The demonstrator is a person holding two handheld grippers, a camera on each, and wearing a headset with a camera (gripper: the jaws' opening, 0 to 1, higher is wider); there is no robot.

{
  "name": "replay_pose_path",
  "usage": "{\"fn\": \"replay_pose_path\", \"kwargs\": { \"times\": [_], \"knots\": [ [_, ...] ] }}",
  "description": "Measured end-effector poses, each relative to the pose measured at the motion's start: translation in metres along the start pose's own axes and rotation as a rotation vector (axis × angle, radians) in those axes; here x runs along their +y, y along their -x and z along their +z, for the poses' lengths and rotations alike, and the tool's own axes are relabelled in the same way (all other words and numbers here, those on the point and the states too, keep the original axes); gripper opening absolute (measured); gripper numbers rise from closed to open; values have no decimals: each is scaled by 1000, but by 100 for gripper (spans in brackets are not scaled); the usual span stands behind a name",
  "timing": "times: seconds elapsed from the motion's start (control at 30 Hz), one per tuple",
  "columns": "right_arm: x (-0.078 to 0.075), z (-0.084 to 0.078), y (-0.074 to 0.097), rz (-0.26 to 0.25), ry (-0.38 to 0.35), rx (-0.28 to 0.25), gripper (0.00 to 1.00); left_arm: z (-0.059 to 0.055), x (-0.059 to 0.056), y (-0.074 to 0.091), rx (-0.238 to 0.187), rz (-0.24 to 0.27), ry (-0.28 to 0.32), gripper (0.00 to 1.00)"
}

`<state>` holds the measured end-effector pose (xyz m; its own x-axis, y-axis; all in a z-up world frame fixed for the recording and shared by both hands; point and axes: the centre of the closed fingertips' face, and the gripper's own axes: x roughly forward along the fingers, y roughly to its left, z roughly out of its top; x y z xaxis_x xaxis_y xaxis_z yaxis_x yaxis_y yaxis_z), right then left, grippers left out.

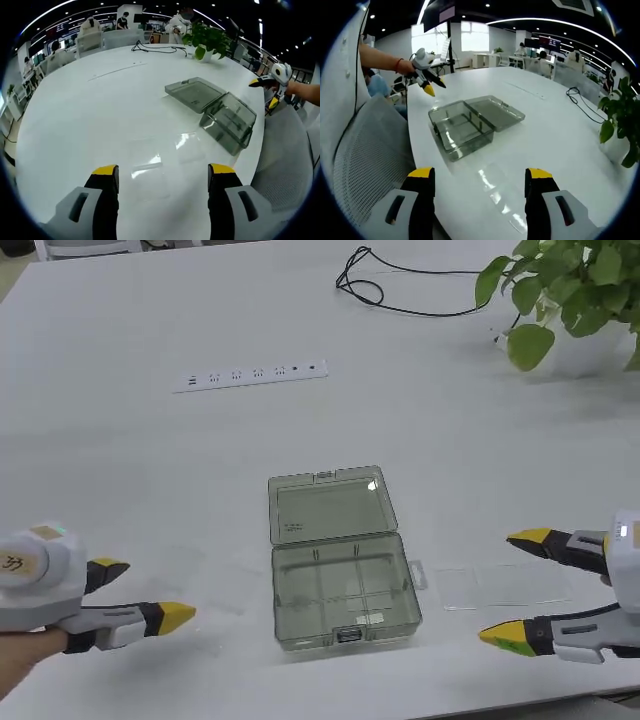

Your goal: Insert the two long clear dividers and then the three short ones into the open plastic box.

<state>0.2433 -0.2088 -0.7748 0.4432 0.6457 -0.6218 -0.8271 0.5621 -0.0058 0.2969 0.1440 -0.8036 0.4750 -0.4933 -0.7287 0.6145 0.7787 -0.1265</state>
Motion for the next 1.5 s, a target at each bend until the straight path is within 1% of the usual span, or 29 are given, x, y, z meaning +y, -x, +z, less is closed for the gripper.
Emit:
{"fn": "replay_pose_path", "kwargs": {
  "times": [0.2, 0.33, 0.47, 0.53, 0.67, 0.77, 0.9, 0.97, 1.0, 1.07, 1.13, 1.17, 1.27, 1.37, 1.43, 1.5],
  "knots": [
    [1, 1, -1, 3, -2, -3, 74, -3, 1, -1, 9, 6, 14, 71],
    [1, 1, -1, 3, -1, -4, 74, -6, 4, -1, 22, 18, 30, 67],
    [2, 1, -1, 3, -3, -5, 74, -11, 7, -2, 50, 37, 52, 65],
    [2, 1, -1, 3, -4, -5, 74, -11, 8, -3, 49, 39, 53, 63],
    [3, 1, -1, 4, -5, -5, 74, -14, 11, -5, 79, 55, 69, 59],
    [2, 1, -1, 4, -5, -5, 74, -17, 12, -7, 96, 61, 84, 57],
    [2, 1, -2, 3, -7, -7, 74, -21, 12, -11, 120, 68, 86, 53],
    [3, 0, -2, 5, -7, -6, 74, -24, 13, -12, 144, 78, 87, 49],
    [3, 0, -2, 5, -7, -6, 74, -25, 14, -13, 148, 80, 87, 48],
    [3, 0, -3, 6, -9, -6, 74, -27, 15, -14, 167, 88, 97, 47],
    [3, 0, -3, 6, -9, -8, 74, -27, 15, -16, 167, 89, 107, 47],
    [3, 0, -3, 6, -10, -8, 74, -28, 15, -17, 178, 92, 111, 47],
    [3, 1, -4, 6, -11, -9, 74, -30, 18, -18, 198, 105, 103, 45],
    [3, 1, -4, 6, -12, -10, 74, -33, 18, -19, 215, 108, 110, 45],
    [3, 1, -5, 6, -13, -11, 74, -32, 18, -20, 216, 108, 100, 44],
    [3, 1, -5, 6, -14, -11, 74, -32, 19, -20, 230, 117, 87, 43]
  ]
}}
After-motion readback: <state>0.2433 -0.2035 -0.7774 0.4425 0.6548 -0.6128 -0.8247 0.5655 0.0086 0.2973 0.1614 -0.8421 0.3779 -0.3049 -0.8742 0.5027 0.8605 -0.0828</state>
